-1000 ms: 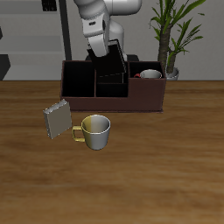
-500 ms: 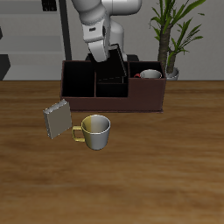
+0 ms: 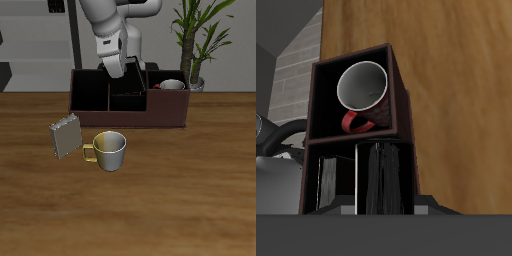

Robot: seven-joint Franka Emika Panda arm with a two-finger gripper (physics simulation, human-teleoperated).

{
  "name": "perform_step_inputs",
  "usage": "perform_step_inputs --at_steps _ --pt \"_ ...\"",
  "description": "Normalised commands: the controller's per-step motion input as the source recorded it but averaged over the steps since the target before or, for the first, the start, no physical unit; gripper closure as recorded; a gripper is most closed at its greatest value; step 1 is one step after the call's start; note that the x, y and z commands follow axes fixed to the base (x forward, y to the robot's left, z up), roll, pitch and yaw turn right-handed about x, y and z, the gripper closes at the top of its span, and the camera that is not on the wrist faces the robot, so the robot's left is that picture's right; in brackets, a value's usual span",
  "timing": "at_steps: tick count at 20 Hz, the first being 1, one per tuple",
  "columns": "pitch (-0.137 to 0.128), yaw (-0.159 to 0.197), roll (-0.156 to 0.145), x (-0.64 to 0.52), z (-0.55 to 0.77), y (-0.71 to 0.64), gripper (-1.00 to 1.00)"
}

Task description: Place the red mug into the back desk caddy's right compartment and place the left black book into the back desk caddy's back compartment and place the right black book into the back desk caddy's front compartment

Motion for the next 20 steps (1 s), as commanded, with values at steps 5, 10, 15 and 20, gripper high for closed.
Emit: perform_step_inputs --at_steps 5,10,15,20 --pt "0.019 -0.003 -0.009 0.01 -0.09 -0.05 1.00" --pt "0.028 0.004 -0.008 0.05 -0.17 -0.02 1.00" --pt "0.032 0.000 -0.006 0.04 -0.15 0.02 1.00" --pt "0.029 0.003 0.012 0.01 -0.19 0.05 1.00"
